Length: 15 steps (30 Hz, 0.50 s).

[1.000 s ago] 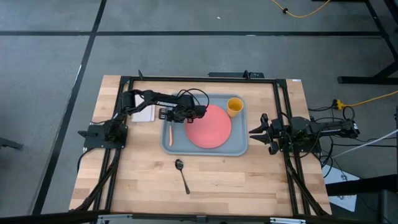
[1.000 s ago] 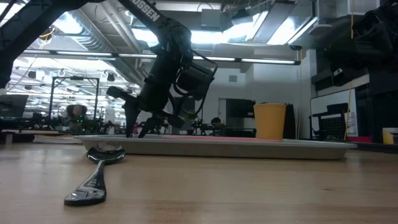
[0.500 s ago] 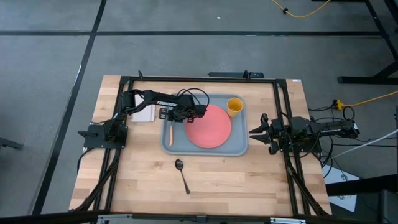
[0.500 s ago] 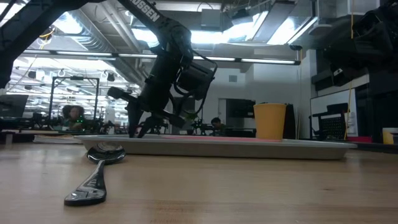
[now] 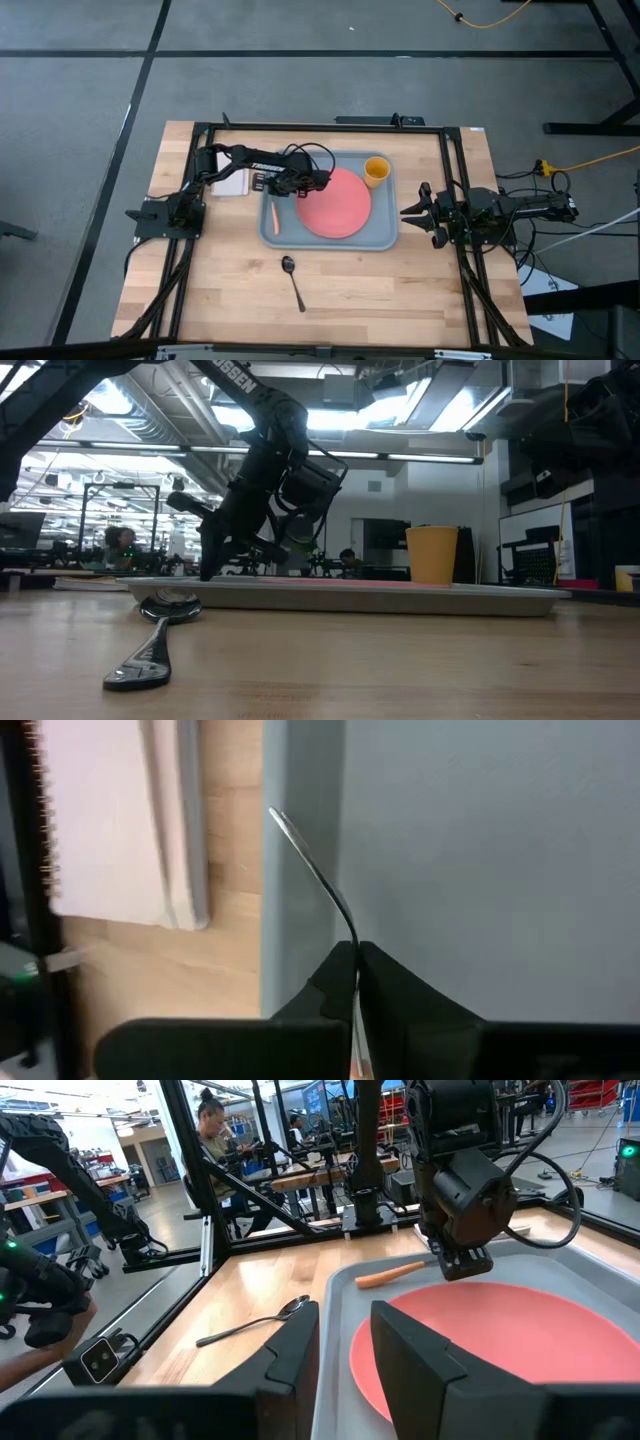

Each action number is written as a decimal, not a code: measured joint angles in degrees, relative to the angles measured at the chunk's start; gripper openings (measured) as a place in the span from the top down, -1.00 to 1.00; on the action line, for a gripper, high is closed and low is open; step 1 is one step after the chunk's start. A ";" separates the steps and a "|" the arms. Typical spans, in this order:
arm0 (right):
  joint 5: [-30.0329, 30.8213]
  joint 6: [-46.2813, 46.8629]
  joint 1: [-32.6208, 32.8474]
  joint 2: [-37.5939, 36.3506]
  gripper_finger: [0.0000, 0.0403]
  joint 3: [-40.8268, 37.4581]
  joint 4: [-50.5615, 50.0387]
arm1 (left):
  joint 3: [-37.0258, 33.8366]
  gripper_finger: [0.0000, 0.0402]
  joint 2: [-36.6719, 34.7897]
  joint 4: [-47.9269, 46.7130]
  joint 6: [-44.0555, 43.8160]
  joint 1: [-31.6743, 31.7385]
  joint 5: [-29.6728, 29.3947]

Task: Pick and place plate/cup/fork/spoon on tray
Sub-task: Put the fork on the serving tray

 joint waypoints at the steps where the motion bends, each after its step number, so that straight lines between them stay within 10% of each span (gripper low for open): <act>1: 0.00 0.00 0.00 -0.01 0.51 0.00 0.00 | 0.00 0.99 0.00 -0.42 -0.02 0.02 -0.01; 15: 0.00 0.00 -0.01 -0.01 0.51 0.00 -0.01 | 0.00 0.86 0.00 1.63 0.24 -0.43 -1.72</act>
